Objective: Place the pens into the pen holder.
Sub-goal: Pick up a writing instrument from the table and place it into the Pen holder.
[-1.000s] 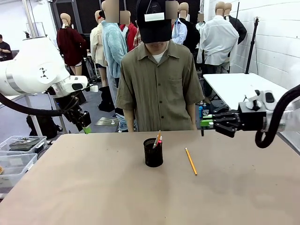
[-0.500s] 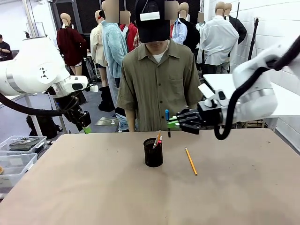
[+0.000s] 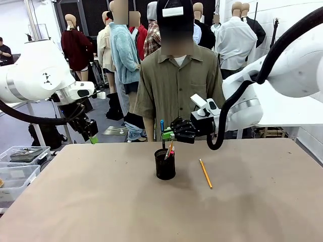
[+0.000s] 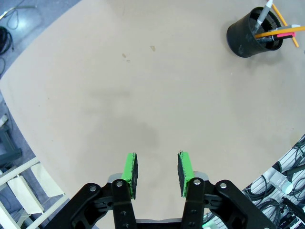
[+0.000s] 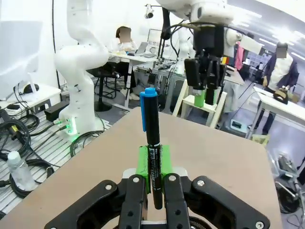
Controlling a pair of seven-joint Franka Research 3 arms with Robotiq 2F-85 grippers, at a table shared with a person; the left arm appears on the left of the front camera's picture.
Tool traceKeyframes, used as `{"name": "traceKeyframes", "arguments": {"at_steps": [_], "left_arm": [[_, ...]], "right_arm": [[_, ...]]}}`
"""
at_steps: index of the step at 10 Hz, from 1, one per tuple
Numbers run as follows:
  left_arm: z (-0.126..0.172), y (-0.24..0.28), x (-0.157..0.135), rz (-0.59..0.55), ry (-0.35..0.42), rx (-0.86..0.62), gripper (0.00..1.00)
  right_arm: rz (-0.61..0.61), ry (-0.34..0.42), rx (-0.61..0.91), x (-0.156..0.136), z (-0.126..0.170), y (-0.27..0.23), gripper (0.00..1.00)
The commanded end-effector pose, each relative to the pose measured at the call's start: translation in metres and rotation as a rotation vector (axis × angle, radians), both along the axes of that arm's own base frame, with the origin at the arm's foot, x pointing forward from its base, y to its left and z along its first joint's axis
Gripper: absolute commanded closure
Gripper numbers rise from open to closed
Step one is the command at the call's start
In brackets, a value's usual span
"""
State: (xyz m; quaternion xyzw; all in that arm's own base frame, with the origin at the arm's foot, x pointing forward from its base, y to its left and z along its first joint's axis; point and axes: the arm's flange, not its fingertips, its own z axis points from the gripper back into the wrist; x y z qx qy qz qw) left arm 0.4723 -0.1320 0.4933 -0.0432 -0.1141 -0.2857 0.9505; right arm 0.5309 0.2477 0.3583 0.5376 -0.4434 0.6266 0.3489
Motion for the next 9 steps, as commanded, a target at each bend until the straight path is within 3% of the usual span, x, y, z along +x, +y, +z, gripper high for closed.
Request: {"name": "traceKeyframes", "arguments": {"at_steps": [1, 9], "left_arm": [[0.000, 0.001, -0.001, 0.002, -0.012, 0.016, 0.54], [0.000, 0.001, -0.001, 0.002, -0.012, 0.016, 0.54]], "right_arm": [[0.018, 0.047, -0.010, 0.024, -0.004, 0.012, 1.00], [0.055, 0.170, -0.072, 0.057, -0.033, 0.023, 1.00]]}}
